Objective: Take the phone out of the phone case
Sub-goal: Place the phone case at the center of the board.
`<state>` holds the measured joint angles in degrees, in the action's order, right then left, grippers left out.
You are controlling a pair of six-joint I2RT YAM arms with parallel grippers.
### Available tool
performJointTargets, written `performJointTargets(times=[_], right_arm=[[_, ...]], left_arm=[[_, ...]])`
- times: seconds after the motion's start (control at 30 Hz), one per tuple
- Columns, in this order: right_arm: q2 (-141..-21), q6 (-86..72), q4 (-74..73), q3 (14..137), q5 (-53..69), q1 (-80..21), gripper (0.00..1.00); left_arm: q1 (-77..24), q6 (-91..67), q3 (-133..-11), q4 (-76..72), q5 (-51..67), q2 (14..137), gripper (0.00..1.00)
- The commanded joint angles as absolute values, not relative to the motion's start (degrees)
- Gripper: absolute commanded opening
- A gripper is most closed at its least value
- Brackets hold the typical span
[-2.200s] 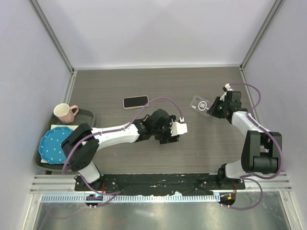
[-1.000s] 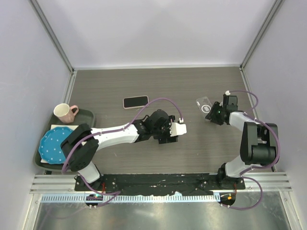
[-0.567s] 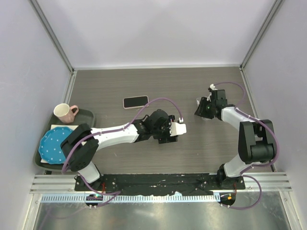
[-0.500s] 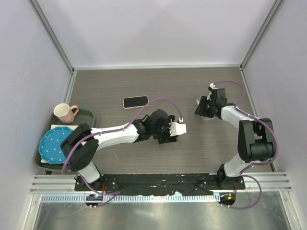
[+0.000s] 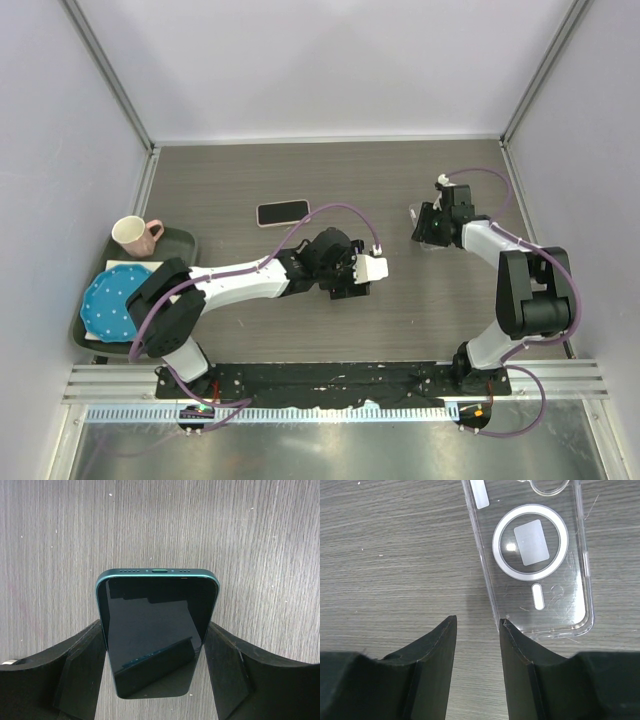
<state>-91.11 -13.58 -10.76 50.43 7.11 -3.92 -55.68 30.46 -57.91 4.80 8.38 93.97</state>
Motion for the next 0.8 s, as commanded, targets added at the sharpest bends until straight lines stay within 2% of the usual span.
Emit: performJointTargets(times=[0.0, 0.57, 0.77], right_arm=[[-92.0, -12.8, -10.1, 51.2, 6.8, -3.9, 0.45], [-94.9, -13.8, -10.1, 55.2, 11.3, -4.1, 0.46], [-89.9, -10.4, -12.1, 57.6, 9.6, -4.0, 0.52]], left_arm=[[-55.3, 30.8, -58.3, 2.5, 8.9, 91.1, 0.0], [-55.3, 30.8, -58.2, 2.5, 9.1, 91.3, 0.0], [-55.3, 33.4, -57.9, 3.5, 8.7, 90.4, 0.0]])
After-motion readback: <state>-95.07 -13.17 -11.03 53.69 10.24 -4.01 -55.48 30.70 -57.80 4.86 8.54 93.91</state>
